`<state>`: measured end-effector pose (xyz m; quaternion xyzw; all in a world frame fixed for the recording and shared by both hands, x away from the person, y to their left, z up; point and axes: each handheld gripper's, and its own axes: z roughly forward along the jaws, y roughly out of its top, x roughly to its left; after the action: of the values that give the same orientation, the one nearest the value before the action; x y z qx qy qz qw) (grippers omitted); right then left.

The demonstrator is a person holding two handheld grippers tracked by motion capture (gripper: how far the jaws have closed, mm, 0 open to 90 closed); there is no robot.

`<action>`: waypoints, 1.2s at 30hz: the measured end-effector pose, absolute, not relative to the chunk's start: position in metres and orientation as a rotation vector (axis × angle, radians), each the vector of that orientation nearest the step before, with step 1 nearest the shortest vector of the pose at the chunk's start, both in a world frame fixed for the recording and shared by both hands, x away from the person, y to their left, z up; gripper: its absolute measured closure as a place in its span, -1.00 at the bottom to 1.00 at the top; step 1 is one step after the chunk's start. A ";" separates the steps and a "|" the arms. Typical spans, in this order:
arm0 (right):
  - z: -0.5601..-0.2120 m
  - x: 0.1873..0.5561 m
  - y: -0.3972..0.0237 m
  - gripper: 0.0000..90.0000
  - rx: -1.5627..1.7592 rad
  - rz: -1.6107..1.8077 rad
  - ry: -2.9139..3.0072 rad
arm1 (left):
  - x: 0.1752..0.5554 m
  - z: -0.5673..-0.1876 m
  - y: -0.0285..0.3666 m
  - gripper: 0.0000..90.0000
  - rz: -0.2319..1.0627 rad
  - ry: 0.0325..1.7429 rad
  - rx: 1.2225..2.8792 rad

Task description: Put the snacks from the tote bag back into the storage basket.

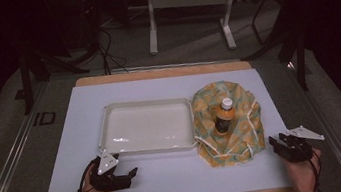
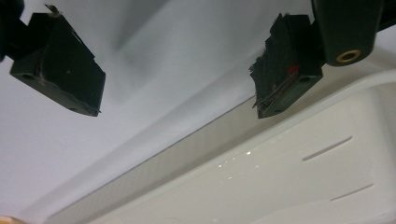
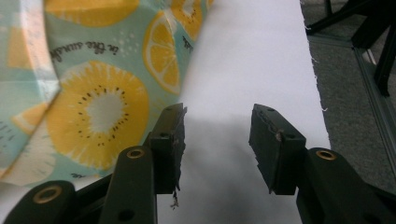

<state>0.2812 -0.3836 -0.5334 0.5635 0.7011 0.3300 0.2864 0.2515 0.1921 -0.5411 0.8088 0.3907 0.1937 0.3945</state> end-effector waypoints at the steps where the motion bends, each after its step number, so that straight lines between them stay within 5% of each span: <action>1: -0.533 0.281 -0.384 0.22 1.506 0.882 1.874 | 0.251 -0.541 0.191 -0.63 0.501 0.982 2.054; 36: -0.509 0.273 -0.371 0.42 1.393 0.889 1.954 | 0.249 -0.541 0.189 -0.65 0.520 0.968 2.068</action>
<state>0.2728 -0.3714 -0.5090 0.5215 0.7315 0.3326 0.2871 0.2493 0.1892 -0.5413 0.8133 0.3809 0.2047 0.3892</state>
